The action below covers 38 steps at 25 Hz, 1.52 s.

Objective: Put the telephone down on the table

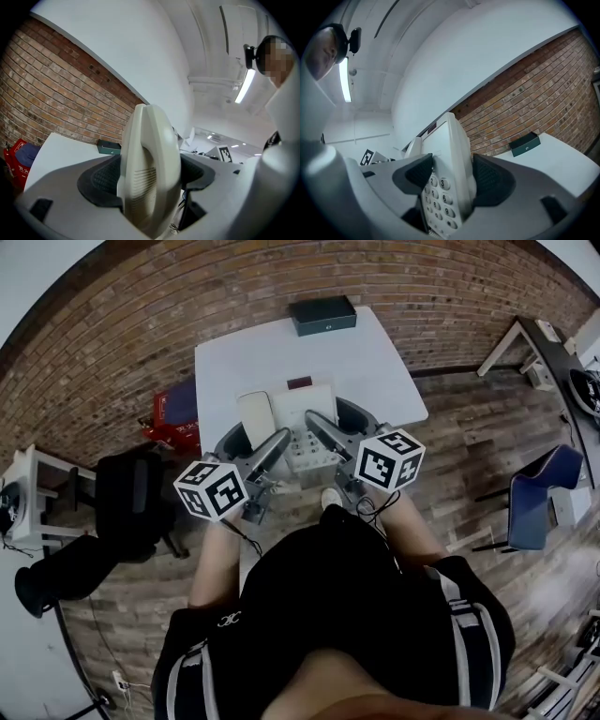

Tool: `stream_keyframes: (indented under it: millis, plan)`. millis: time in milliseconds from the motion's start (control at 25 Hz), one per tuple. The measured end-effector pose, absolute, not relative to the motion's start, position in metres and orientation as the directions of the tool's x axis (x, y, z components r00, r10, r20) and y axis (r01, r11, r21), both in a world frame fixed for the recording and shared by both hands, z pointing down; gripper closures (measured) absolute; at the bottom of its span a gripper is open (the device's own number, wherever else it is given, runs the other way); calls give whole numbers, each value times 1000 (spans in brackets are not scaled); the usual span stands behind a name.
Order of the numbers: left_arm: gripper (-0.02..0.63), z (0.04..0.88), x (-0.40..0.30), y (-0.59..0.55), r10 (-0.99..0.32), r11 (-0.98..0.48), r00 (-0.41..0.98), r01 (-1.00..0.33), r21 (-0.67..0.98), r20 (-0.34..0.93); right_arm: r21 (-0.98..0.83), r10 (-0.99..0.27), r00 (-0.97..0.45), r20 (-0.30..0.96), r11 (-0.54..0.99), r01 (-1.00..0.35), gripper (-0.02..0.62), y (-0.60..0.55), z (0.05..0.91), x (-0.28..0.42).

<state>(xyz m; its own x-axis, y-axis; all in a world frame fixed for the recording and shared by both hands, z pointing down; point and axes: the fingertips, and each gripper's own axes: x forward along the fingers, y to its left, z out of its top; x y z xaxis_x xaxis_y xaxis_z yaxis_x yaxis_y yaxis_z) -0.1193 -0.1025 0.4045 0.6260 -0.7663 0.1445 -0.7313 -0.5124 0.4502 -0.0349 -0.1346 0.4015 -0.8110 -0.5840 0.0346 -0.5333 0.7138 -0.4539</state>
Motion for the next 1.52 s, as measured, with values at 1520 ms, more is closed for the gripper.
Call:
stream_keyframes:
  millis: [1520]
  plan:
    - [229,497,-160,-361,-718,-305,589,-746,592,372,-618,-428,-865,262,614,-491,367,-400,499,-81]
